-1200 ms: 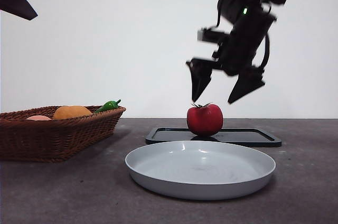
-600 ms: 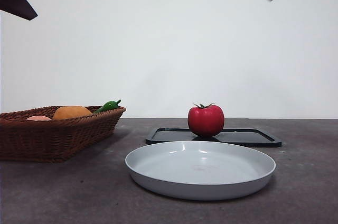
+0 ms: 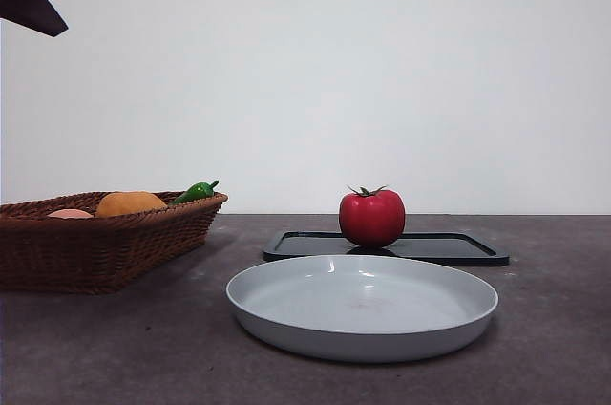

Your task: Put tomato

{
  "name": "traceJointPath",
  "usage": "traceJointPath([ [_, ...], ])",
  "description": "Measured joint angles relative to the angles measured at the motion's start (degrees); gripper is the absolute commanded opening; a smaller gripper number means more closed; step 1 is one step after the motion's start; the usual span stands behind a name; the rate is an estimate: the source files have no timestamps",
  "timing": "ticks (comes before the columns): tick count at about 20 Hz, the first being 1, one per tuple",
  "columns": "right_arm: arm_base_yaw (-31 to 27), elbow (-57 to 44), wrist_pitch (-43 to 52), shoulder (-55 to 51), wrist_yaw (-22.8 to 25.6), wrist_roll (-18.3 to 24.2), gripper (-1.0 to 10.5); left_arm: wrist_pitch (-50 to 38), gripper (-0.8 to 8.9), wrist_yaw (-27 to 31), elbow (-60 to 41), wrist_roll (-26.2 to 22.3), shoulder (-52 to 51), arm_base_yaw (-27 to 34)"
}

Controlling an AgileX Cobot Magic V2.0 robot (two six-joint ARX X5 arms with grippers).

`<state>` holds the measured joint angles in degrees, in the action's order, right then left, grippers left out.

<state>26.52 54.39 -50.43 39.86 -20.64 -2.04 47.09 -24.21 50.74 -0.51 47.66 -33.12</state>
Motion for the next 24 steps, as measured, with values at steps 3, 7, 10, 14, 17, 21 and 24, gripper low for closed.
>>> traceJointPath([
  [3, 0.5, -2.1, -1.3, -5.2, -0.2, -0.3, 5.4, 0.0, 4.37, 0.0, 0.0, 0.0, 0.0, 0.0],
  [7, 0.5, -2.1, -1.6, -7.1, -0.2, -0.3, 5.4, 0.0, 4.37, 0.0, 0.0, 0.0, 0.0, 0.0],
  [10, 0.5, -2.1, -1.7, -7.0, -0.2, -0.3, 4.7, 0.0, 4.28, 0.0, 0.0, 0.0, 0.0, 0.0],
  [14, 0.5, -2.1, -1.7, -7.0, -0.2, -0.3, 0.8, 0.0, 1.53, 0.0, 0.0, 0.0, 0.0, 0.0],
  [17, 0.5, -2.1, -1.7, -7.0, -0.2, -0.3, 0.1, 0.0, 0.08, 0.0, 0.0, 0.0, 0.0, 0.0],
  [21, 0.5, -2.1, -1.7, -7.0, -0.2, -0.3, 0.1, 0.0, 0.08, 0.0, 0.0, 0.0, 0.0, 0.0],
  [24, 0.5, -2.1, -1.7, -7.0, -0.2, -0.3, 0.1, 0.0, 0.08, 0.0, 0.0, 0.0, 0.0, 0.0],
])
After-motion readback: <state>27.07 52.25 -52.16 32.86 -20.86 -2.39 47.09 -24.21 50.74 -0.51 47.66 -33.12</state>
